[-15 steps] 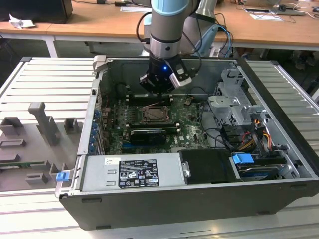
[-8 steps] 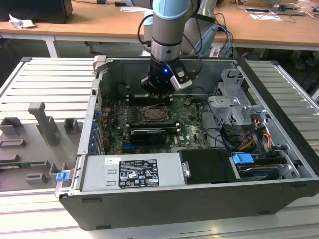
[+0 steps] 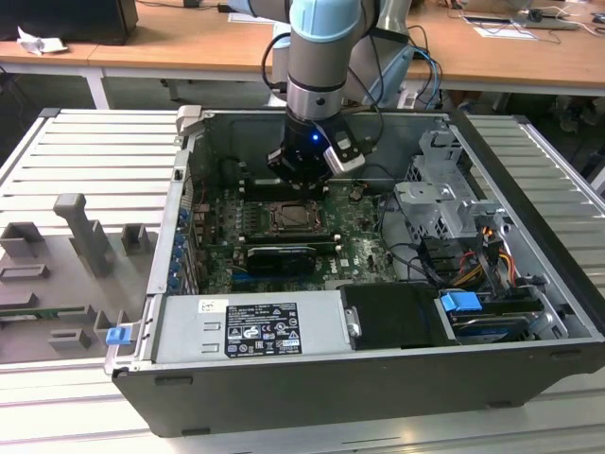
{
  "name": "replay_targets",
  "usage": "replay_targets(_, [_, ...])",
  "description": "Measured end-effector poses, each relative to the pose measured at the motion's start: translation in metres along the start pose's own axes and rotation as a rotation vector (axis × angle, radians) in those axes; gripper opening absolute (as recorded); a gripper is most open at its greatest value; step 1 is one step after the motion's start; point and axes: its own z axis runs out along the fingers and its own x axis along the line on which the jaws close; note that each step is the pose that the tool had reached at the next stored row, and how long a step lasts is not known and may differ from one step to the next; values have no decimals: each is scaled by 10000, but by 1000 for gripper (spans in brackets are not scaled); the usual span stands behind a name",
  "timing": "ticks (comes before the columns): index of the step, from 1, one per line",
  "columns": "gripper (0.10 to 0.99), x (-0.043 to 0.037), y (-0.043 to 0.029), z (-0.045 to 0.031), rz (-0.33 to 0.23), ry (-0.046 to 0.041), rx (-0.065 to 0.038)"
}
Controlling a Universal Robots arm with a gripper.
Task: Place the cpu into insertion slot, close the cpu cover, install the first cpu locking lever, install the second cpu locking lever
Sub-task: 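Install the first cpu locking lever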
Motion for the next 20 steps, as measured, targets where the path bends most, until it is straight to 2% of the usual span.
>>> replay_targets(8, [106, -11, -4, 34, 0, 2, 27])
replay_targets(12, [106, -15, 8, -107, 0, 2, 64])
replay_targets(20, [106, -14, -39, -115, 1, 2, 82])
